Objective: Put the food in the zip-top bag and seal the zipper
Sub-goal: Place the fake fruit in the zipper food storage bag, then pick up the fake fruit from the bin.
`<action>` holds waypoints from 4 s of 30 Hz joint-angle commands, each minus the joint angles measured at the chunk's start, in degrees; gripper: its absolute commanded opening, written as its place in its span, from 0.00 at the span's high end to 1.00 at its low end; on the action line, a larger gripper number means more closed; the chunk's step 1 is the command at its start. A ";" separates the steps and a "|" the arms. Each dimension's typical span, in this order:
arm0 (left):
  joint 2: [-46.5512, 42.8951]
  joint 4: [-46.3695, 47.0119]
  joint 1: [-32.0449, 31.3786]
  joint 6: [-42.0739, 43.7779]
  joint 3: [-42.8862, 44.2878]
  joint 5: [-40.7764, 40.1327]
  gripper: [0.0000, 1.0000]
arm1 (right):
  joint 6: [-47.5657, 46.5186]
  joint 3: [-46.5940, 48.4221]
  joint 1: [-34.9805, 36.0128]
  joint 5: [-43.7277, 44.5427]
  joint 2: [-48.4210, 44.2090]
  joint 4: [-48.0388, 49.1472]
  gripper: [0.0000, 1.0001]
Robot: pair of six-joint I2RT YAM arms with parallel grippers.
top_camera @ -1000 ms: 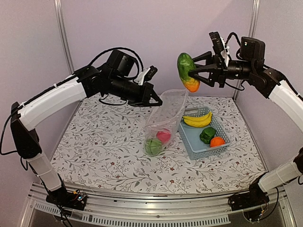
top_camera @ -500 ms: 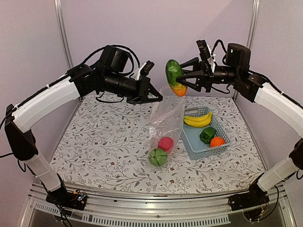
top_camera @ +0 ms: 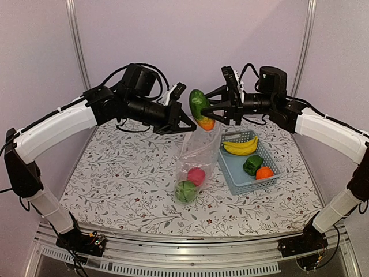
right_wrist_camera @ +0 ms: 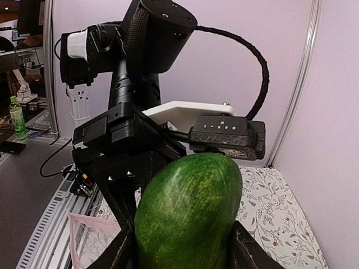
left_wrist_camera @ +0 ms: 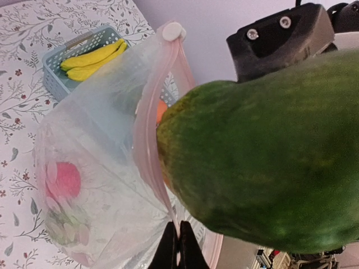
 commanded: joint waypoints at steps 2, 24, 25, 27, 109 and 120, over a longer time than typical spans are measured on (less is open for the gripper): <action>-2.14 1.61 -0.54 0.27 -1.35 -0.77 1.00 | -3.00 -3.34 0.73 3.16 -0.05 0.95 0.44; -4.95 -2.11 6.27 7.49 -5.13 -7.33 1.00 | -10.53 -0.84 -1.40 5.05 -13.88 -23.09 0.20; -5.48 -2.69 7.16 8.31 -5.31 -8.72 1.00 | -10.43 -1.43 -2.51 5.35 -15.05 -24.05 0.20; -6.49 -2.39 8.53 9.26 -6.75 -11.08 1.00 | -9.16 -3.23 -5.63 6.19 -17.32 -25.27 0.19; -10.40 24.93 8.67 20.26 -23.63 -3.90 1.00 | -15.06 -14.86 -21.19 44.06 7.53 -55.05 0.23; -9.97 24.66 8.73 20.28 -23.45 -3.92 1.00 | -14.63 -15.13 -20.66 43.77 8.95 -56.57 0.23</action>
